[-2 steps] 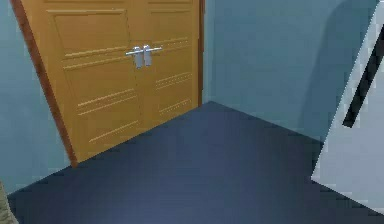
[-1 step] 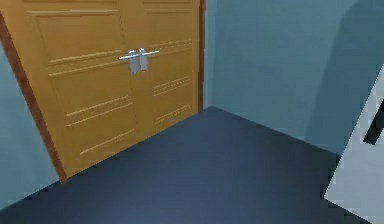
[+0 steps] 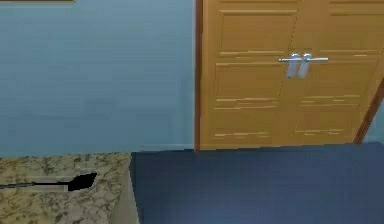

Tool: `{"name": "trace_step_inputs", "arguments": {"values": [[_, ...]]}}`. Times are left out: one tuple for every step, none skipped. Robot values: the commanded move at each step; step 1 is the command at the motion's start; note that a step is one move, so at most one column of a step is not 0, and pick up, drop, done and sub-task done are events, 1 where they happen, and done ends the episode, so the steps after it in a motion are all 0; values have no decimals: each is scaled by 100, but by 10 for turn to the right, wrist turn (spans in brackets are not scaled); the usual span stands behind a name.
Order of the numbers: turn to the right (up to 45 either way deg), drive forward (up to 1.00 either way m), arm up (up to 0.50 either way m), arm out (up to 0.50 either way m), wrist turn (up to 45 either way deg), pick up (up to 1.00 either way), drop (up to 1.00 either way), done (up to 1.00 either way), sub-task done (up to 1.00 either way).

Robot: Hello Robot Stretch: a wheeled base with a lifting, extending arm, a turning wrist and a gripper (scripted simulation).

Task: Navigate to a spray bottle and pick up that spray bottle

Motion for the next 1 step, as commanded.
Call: {"name": "trace_step_inputs", "arguments": {"values": [[0, 80, 0, 0, 0, 0, 0, 0, 0]]}}
